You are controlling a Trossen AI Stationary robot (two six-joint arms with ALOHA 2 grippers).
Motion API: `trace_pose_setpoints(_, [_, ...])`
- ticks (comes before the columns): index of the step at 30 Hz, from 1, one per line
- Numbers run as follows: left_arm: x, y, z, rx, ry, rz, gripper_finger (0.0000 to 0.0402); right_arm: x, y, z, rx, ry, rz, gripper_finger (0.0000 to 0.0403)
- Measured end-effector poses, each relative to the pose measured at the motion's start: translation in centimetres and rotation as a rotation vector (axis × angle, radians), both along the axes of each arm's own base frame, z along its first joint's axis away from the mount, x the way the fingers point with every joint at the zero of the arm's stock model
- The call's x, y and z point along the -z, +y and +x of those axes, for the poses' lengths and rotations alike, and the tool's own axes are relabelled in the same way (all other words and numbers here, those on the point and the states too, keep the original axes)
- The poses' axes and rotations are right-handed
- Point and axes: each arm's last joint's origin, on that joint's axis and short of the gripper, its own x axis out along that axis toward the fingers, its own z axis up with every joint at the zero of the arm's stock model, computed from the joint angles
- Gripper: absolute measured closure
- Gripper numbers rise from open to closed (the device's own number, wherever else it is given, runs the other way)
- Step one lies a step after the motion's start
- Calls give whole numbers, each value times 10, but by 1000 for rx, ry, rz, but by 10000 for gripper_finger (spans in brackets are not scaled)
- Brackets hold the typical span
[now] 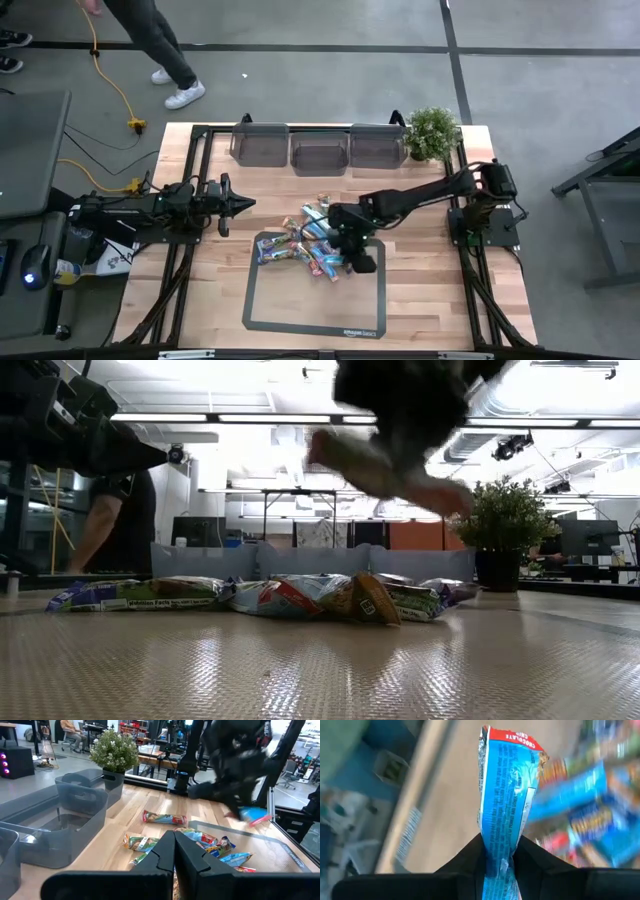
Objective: Pick and place Granola Bars by type
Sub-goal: Put the red granola bar into the right black bin
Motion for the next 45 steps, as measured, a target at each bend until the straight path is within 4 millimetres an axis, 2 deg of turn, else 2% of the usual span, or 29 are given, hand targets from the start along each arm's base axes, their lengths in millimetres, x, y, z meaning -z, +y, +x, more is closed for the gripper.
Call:
trace_pose_setpoints(6, [0,0,0,0,0,0,401,-47,3,21,8,-172,64,330])
trace_pose_setpoints(13, [0,0,0,0,0,-1,401,-106,-6,41,37,-445,123,330])
trace_pose_setpoints(18, [0,0,0,12,-2,-34,401,-146,-13,49,18,-699,246,330])
trace_pose_setpoints(21, [0,0,0,11,-3,-38,401,-161,-18,51,3,-825,301,330])
trace_pose_setpoints(27, [0,0,0,12,-2,-38,401,-173,-30,50,-17,-943,322,330])
trace_pose_setpoints(32, [0,0,0,11,-3,-38,401,-173,-53,51,36,-970,279,330])
trace_pose_setpoints(37, [0,0,0,9,-3,-38,401,-174,-93,50,160,-1019,171,330])
trace_pose_setpoints(45, [0,0,0,7,-2,-29,401,-172,-174,36,395,-1034,29,329])
